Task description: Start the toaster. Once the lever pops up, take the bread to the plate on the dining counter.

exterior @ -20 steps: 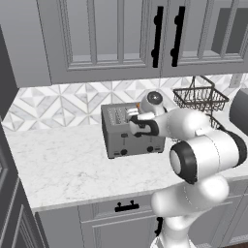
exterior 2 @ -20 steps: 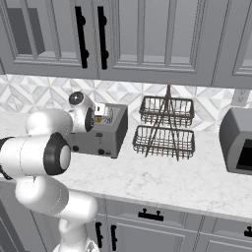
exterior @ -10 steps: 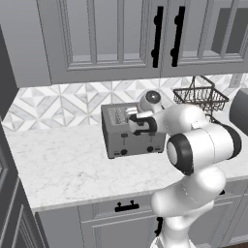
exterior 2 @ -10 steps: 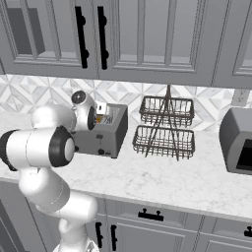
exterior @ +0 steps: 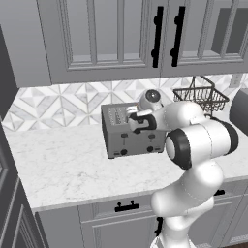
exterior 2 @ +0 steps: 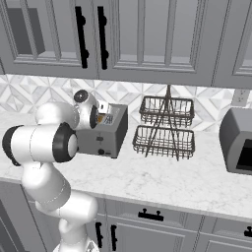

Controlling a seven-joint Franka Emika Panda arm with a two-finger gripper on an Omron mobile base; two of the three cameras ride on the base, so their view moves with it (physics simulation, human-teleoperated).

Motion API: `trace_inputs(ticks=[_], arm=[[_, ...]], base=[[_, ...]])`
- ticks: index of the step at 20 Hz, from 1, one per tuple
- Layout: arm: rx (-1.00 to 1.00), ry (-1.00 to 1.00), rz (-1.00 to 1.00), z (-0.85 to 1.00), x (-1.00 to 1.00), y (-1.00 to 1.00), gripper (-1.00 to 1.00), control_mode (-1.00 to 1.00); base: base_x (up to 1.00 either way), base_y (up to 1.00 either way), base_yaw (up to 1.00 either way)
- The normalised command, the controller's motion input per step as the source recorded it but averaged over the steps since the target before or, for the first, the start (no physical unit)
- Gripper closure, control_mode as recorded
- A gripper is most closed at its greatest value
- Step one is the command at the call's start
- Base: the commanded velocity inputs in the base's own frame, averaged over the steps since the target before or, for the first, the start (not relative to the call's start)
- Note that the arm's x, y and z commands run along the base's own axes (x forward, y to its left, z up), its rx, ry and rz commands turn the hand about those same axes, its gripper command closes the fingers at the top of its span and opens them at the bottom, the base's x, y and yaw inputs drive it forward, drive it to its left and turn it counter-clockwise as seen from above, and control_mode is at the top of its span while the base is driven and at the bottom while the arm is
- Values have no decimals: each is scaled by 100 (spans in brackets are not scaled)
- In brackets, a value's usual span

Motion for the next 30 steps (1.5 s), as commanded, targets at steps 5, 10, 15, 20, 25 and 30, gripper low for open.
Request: trace_inputs(ticks=[5, 10, 15, 20, 25, 30], arm=[[1, 0, 0, 0, 7, -16, 100, -100], [1, -2, 0, 7, 8, -8, 100, -100], [4, -7, 0, 40, 12, -5, 100, -100], [4, -16, 0, 42, 13, -1, 100, -100], [7, -42, 0, 21, 2, 0, 100, -100], [18, -55, 0, 12, 0, 0, 100, -100]], base=[[0, 0, 0], [0, 0, 0], [0, 0, 0], [0, 0, 0], [0, 0, 0], [0, 0, 0]])
